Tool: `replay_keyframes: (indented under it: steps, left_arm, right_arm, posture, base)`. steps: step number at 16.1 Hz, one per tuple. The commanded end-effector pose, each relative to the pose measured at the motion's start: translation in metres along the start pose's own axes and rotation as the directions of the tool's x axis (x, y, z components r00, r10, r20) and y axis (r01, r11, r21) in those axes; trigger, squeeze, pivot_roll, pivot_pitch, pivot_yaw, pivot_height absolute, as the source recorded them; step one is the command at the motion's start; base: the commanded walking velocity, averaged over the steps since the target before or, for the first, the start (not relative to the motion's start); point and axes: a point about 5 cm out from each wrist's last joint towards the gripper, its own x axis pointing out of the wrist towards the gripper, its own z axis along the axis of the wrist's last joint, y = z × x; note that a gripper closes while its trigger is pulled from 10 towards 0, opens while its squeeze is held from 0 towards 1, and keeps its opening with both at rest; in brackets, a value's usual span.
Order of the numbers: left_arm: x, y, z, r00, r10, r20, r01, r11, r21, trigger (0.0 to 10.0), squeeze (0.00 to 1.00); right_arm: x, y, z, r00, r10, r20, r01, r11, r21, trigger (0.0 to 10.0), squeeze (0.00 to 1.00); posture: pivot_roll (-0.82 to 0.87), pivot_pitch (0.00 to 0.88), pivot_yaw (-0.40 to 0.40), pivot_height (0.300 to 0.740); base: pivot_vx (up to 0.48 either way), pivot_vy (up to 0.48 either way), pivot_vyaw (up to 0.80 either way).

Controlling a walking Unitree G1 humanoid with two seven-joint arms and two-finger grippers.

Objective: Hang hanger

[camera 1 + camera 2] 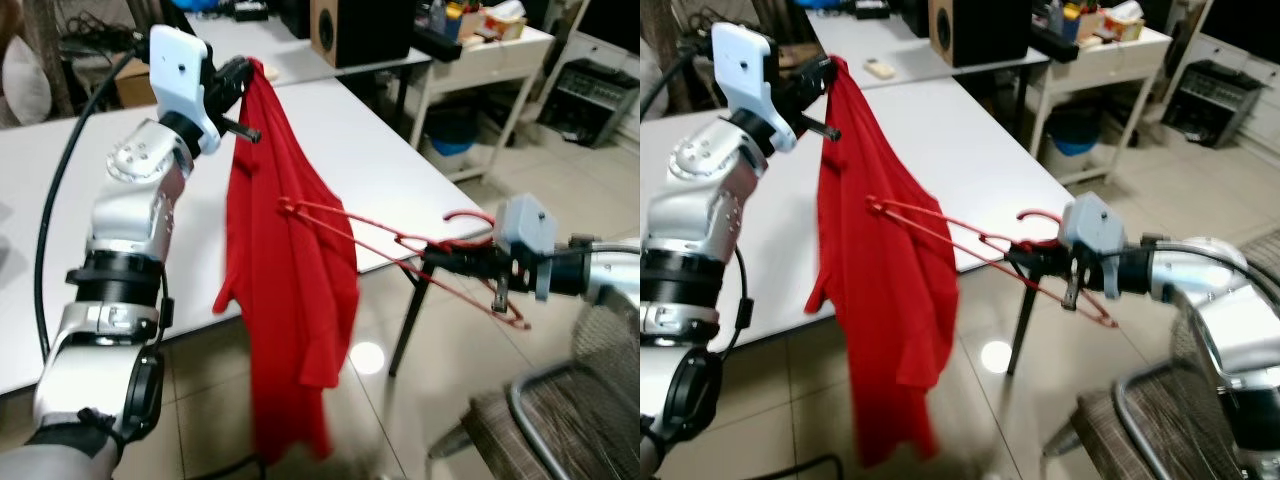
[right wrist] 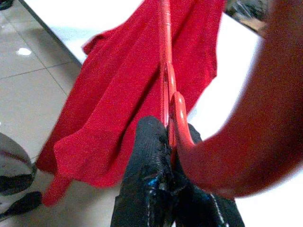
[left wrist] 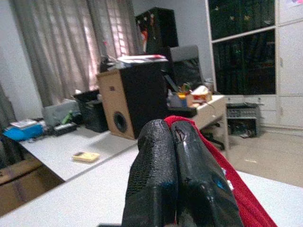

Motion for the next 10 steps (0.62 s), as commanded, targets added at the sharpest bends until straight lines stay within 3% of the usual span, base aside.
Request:
replay_keyframes:
  steps: [1,5,10]
  left_arm:
    - [-0.002,0.01,0.012,0.999,0.017,0.03,-0.017,1.0,0.02,10.0,0.0]
    - [0.003,-0.008,0.019,0.993,-0.115,0.04,0.114,0.993,0.039,10.0,0.0]
    - [-0.004,-0.025,0.036,0.962,-0.263,0.075,0.261,0.965,0.036,10.0,0.0]
  right_arm:
    - [0.007,0.0,0.004,0.999,0.035,0.016,-0.034,0.999,-0.026,10.0,0.0]
    - [0.022,-0.002,0.0,0.992,0.122,0.003,-0.122,0.992,-0.037,10.0,0.0]
    - [0.051,-0.015,0.001,0.986,0.164,0.033,-0.163,0.985,-0.049,10.0,0.0]
  posture:
    - [-0.17,0.0,0.033,0.74]
    - [-0.15,0.0,0.02,0.74]
    - [-0.1,0.0,-0.005,0.74]
  base:
    - [0.424,0.0,0.0]
    - [0.086,0.0,0.0]
    - [0.0,0.0,0.0]
